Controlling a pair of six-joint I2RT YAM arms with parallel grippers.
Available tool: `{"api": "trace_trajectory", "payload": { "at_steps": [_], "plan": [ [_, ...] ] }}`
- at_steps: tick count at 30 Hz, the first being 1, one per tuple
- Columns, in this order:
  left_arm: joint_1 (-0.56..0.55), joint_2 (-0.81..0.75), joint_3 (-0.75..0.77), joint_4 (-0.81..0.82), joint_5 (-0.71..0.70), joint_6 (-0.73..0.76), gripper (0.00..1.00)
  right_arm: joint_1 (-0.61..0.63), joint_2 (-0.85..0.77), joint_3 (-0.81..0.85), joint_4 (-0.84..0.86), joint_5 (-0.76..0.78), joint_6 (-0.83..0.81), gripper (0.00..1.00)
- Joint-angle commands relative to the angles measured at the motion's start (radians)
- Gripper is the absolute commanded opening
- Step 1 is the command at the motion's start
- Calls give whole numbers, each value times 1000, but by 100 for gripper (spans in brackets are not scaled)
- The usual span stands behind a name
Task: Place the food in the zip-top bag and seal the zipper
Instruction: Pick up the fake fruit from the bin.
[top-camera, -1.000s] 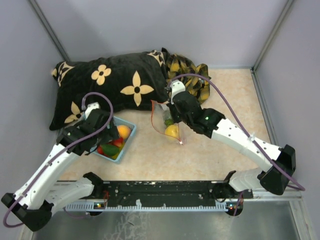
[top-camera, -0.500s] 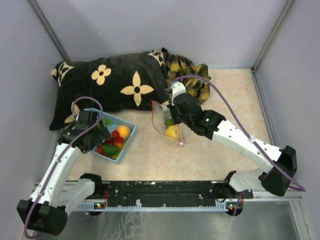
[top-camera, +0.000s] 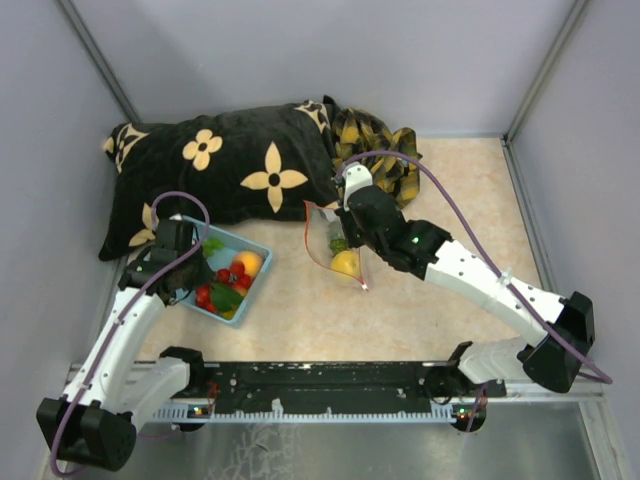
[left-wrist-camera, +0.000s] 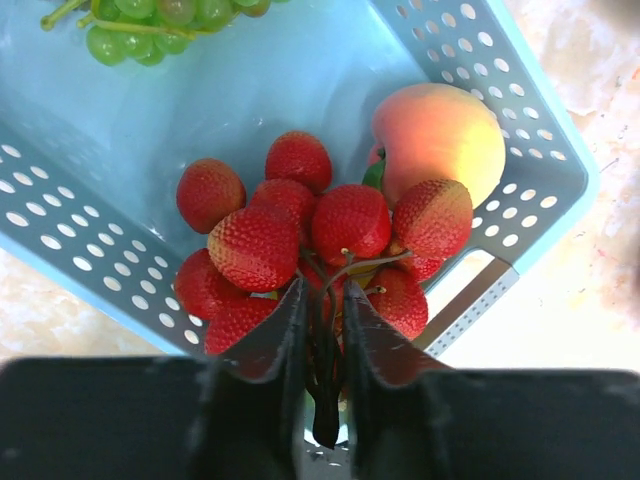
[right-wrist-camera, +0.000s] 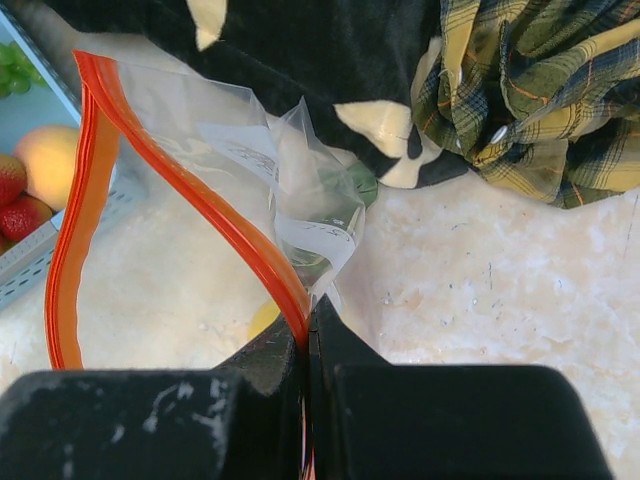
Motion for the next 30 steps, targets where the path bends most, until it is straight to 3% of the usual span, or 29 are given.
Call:
{"api": "trace_trajectory", "payload": {
  "at_steps": [1, 4, 14, 30],
  "plan": [
    [6, -27, 9, 33, 38, 20, 14, 7, -27, 38, 21, 31, -11, 0],
    [6, -41, 22, 28, 47, 23, 0, 7, -23, 45, 16, 34, -12, 0],
    [6, -134, 154, 60, 164, 61, 0, 7, -9, 65, 1, 48, -12, 0],
    [5, -193, 175, 615, 779, 18, 0, 7, 23, 82, -3, 38, 9, 0]
  ]
}}
